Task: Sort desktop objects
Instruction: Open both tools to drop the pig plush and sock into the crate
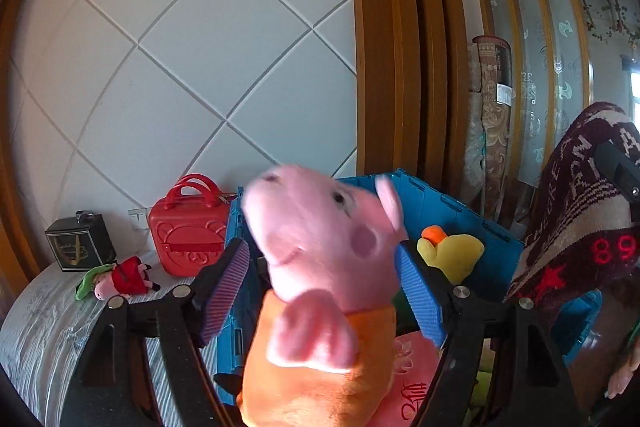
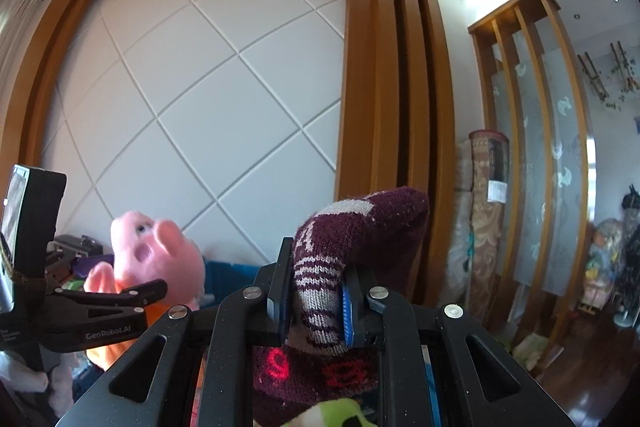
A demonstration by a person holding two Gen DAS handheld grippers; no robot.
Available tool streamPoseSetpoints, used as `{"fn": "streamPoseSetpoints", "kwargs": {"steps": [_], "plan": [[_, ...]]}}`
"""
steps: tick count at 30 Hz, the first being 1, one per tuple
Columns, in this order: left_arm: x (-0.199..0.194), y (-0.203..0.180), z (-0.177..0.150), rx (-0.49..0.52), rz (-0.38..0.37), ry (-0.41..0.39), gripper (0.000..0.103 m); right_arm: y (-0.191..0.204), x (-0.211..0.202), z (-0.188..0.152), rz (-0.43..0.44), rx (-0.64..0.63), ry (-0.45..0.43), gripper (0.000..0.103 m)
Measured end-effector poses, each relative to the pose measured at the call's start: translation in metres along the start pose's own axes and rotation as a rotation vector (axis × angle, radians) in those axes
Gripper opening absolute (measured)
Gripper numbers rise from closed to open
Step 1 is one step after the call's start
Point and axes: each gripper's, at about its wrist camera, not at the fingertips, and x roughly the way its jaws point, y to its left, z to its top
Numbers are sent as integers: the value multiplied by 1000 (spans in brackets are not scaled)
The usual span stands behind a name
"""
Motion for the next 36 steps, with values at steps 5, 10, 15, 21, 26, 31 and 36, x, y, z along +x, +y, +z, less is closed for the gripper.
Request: {"fn": "streamPoseSetpoints", "kwargs": {"steps": [5,10,15,21,26,31,36], "plan": [[8,-16,-5,12,45,39,87,-18,34,-25,67,27,97,19],[11,-14,-9,11,91,60,88,-23,53,-47,111,35,204,36],[7,-10,-18,0,117,72,88,-33,45,-54,111,53,195,103],[-8,-4,-26,-14,120,70,88,-46,23,-57,79,39,218,103],[-24,-1,-33,-19,111,55,88,-50,-1,-57,79,46,204,103],[-41,7,-39,-17,120,37,88,-37,-13,-53,91,22,187,103],[-59,25,-44,-22,173,22,88,-19,-17,-49,158,33,156,103]]}}
